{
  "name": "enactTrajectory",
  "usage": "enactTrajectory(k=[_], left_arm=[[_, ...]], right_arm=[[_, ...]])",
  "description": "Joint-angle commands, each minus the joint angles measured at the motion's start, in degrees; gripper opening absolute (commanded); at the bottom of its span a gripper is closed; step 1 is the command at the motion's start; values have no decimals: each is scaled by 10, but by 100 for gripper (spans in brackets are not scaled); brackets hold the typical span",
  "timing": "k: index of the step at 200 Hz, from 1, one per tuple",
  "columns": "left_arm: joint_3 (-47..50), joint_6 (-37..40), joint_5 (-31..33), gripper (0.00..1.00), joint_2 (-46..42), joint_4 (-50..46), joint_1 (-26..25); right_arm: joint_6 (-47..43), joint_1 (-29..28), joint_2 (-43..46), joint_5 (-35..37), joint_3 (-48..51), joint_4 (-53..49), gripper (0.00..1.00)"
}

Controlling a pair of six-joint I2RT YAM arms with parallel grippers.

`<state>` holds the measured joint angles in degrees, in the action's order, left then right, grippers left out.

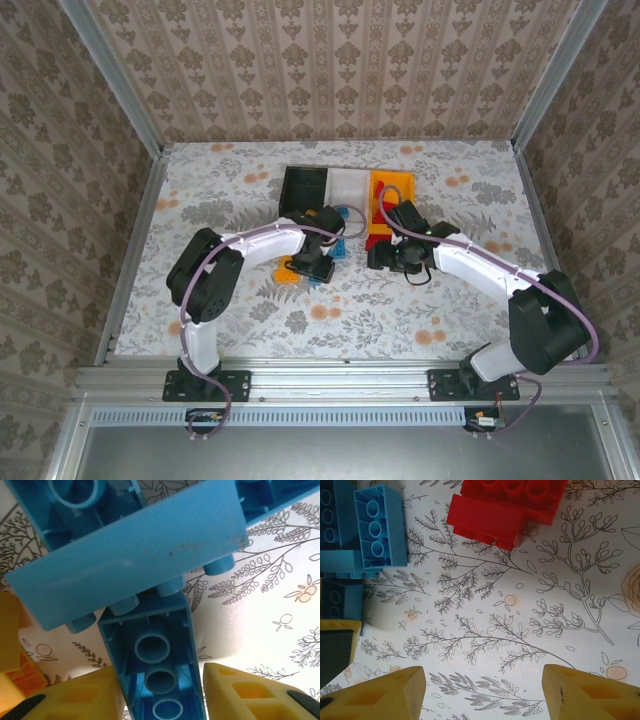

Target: Sort the legos into containers by color

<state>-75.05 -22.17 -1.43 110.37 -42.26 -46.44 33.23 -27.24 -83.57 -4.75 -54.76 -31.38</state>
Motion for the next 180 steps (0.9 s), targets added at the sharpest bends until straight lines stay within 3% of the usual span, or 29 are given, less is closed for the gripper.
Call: enactTrajectory(k=[1,58,92,126,158,180], left_arm=[[-11,11,5,41,8,-18,-5],[25,11,2,28,-43,-14,-7],[45,10,-9,28,-87,-9,-4],[48,2,-72,28,-140,16,25],[-11,6,-136,29,-148,25,81],[-102,28,-144,29,-106,-10,100]], right_arm=[[7,4,19,-7,9,4,65],[12,4,16,-8,7,4,65],[19,4,5,-17,4,23,65],[21,3,9,-16,2,20,65],[28,4,14,-17,13,24,65],[36,4,21,-24,27,31,65]])
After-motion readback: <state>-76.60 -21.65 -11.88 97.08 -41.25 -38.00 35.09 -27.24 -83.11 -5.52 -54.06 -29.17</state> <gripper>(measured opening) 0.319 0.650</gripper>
